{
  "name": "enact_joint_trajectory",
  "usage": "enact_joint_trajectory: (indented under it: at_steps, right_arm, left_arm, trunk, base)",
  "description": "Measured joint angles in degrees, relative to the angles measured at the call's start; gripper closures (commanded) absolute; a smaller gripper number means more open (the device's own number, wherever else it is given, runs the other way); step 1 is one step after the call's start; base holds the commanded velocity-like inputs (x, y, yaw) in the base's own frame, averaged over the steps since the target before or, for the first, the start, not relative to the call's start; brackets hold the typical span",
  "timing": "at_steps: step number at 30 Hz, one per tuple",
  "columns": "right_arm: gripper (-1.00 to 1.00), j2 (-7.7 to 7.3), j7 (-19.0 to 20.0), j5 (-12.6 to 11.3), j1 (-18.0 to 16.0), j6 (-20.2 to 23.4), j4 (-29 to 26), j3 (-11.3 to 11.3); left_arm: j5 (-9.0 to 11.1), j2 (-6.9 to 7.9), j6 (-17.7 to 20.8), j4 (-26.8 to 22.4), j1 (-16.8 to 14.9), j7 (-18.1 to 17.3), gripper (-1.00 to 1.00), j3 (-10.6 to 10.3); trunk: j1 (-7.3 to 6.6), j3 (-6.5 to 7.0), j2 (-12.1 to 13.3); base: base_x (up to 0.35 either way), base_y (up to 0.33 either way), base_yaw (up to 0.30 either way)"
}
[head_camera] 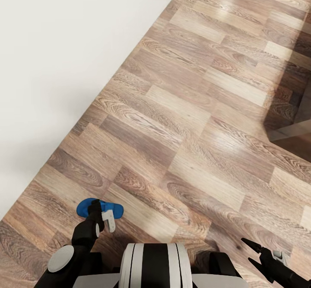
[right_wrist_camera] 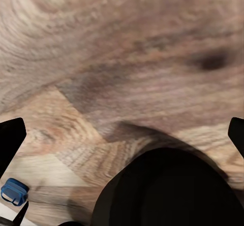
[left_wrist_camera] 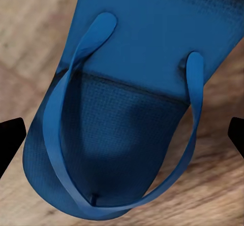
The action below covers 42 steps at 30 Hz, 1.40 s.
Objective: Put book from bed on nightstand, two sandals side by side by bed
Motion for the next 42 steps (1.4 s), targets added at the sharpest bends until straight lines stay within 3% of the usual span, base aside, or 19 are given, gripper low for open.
enact_joint_trajectory:
  at_steps: [42]
  right_arm:
    - [-1.00, 0.04, 0.0, 0.0, 0.0, 0.0, 0.0, 0.0]
  left_arm:
    - [0.0, 0.02, 0.0, 0.0, 0.0, 0.0, -1.00, 0.0]
  trunk:
    - [0.08, -0.61, 0.0]
  base:
    - [0.000, 0.000, 0.000]
